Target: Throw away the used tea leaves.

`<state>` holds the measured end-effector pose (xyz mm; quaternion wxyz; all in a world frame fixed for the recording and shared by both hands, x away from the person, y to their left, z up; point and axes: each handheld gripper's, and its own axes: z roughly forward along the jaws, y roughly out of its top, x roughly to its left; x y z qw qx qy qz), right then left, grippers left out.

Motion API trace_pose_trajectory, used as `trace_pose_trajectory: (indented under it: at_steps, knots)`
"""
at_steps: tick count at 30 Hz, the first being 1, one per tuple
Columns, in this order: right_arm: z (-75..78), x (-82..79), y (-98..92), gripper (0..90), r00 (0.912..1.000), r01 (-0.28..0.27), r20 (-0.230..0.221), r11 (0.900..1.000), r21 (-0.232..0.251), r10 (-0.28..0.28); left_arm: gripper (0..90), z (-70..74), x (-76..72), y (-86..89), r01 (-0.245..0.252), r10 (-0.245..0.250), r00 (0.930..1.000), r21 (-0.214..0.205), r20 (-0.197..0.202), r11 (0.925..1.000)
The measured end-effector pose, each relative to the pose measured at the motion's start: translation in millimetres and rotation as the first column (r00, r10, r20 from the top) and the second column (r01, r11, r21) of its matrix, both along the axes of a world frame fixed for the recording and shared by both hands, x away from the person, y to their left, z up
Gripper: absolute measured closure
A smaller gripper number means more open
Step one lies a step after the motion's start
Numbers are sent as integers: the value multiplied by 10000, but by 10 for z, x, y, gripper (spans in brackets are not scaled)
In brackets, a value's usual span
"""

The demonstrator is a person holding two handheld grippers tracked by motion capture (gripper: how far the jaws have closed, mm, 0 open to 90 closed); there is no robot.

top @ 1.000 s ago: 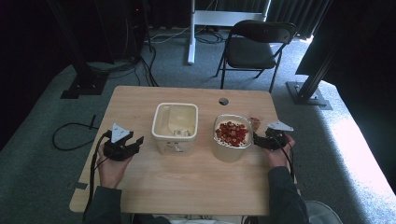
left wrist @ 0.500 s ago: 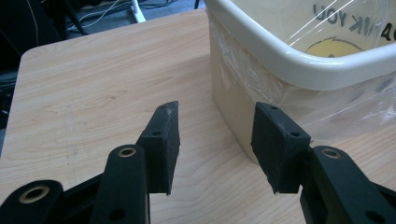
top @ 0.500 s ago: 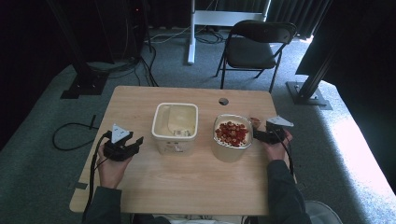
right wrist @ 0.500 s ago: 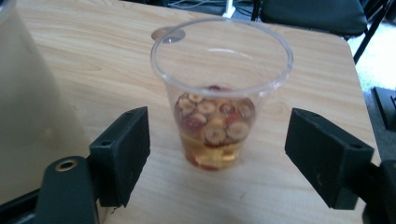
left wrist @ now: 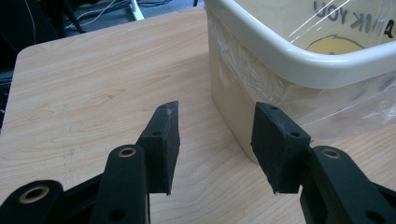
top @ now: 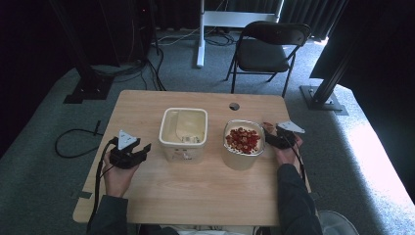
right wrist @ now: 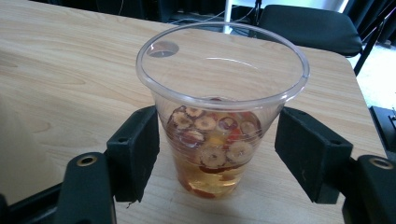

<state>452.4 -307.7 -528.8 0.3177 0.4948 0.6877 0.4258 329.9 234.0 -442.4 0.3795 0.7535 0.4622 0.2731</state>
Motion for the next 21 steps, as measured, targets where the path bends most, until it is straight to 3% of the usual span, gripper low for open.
trace_pose_trajectory:
  at_steps: [10,17,19,21]
  knots:
    - [-13,13,-106,227,9989,-149,-443,9985,527,172,526,-12,29,-38,73,-73,10000,41,-45,10000]
    - [15,2,-94,220,9989,-259,-374,9986,460,276,526,-35,44,-76,124,-123,9999,108,-86,9999]
    - [37,22,-88,206,9977,-302,-594,9988,389,324,526,-39,44,-77,129,-128,9999,94,-95,9999]
    - [88,32,-57,208,9978,-409,-511,9991,105,414,526,-46,44,-74,127,-125,9998,146,-138,9998]
